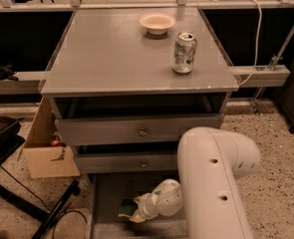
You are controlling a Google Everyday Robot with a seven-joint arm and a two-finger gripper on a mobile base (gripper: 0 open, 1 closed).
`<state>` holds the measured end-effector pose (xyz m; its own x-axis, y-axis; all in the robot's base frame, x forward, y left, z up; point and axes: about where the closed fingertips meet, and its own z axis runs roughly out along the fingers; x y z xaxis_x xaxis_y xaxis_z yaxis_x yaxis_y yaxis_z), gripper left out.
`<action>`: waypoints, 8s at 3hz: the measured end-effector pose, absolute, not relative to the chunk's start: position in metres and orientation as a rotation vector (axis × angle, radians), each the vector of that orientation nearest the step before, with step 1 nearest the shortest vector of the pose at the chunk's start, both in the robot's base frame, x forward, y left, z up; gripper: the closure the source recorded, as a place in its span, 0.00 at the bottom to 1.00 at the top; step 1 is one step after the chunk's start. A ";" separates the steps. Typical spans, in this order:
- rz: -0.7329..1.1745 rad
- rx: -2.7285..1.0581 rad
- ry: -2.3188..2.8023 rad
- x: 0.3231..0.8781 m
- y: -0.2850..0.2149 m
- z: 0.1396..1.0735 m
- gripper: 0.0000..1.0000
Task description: Pick sponge from bottom drawer and place on counter
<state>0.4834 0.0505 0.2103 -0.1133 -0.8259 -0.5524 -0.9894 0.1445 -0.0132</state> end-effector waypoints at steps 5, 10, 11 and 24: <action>0.641 -1.569 1.987 0.507 -0.071 0.546 1.00; 0.396 -1.524 1.845 0.564 -0.059 0.758 1.00; 0.271 -1.639 1.685 0.587 -0.072 0.828 1.00; 0.016 -1.652 1.400 0.763 0.097 0.959 0.00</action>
Offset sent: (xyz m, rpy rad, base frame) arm 0.0190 -0.0473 0.3176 -0.0362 -0.0110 0.2477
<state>0.7631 0.0974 0.9588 0.3481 -0.7632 -0.5443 -0.7758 0.0914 -0.6243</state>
